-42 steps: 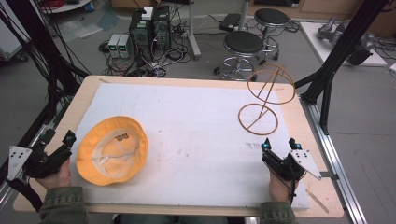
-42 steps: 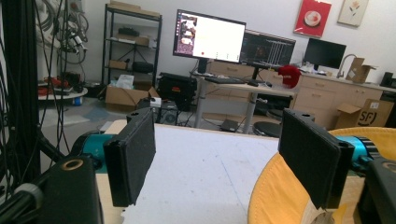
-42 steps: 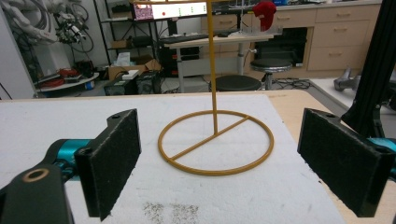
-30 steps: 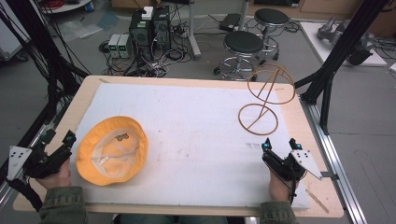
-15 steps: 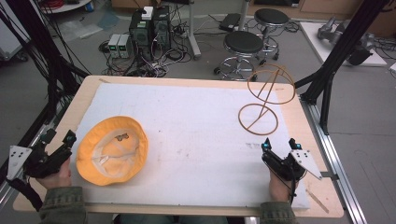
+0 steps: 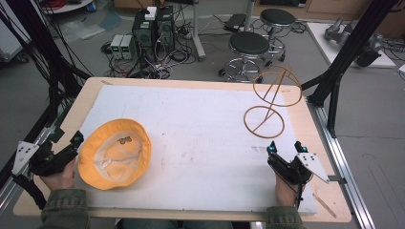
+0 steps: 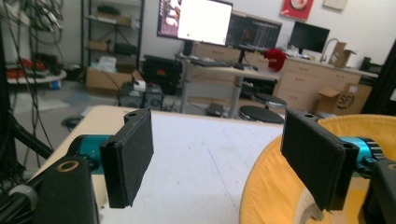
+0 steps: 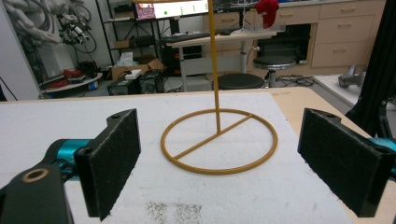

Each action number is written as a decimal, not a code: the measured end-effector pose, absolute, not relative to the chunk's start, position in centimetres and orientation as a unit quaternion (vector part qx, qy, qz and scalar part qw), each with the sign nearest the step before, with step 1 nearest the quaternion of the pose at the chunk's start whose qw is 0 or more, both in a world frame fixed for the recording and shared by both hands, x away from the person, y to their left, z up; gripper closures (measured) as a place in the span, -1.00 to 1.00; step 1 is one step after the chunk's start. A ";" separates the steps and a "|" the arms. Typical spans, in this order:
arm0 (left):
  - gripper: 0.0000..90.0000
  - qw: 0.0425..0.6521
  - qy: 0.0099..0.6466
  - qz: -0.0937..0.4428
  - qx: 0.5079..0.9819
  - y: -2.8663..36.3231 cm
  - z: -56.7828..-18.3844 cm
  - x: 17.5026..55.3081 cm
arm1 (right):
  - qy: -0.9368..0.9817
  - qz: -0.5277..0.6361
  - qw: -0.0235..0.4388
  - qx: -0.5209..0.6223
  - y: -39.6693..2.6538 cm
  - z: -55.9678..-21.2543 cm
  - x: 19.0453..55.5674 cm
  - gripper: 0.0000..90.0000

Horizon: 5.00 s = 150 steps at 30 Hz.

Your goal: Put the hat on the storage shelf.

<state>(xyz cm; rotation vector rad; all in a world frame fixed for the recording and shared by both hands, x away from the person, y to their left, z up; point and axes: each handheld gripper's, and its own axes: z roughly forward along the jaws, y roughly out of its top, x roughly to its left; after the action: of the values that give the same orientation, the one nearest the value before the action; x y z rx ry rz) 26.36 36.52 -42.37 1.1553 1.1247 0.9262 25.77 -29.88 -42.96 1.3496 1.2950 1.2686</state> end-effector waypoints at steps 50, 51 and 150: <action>-0.27 0.547 0.540 0.220 0.601 36.1 -43.9 29.0 | 0.532 0.501 0.438 0.524 -29.6 -42.9 25.8 -0.73; -0.23 0.547 0.541 0.217 0.601 36.1 -43.9 29.1 | 0.534 0.498 0.441 0.521 -29.5 -42.9 25.7 -0.73; 0.92 0.672 0.328 0.399 0.530 29.1 -29.6 32.4 | 0.512 0.497 0.462 0.527 -29.4 -42.6 24.8 -0.73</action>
<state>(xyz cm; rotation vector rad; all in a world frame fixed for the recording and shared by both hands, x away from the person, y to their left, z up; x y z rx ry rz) 32.39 29.06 -29.56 1.1945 0.7388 0.8979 24.81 -29.42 -42.58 1.2961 1.2581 1.2226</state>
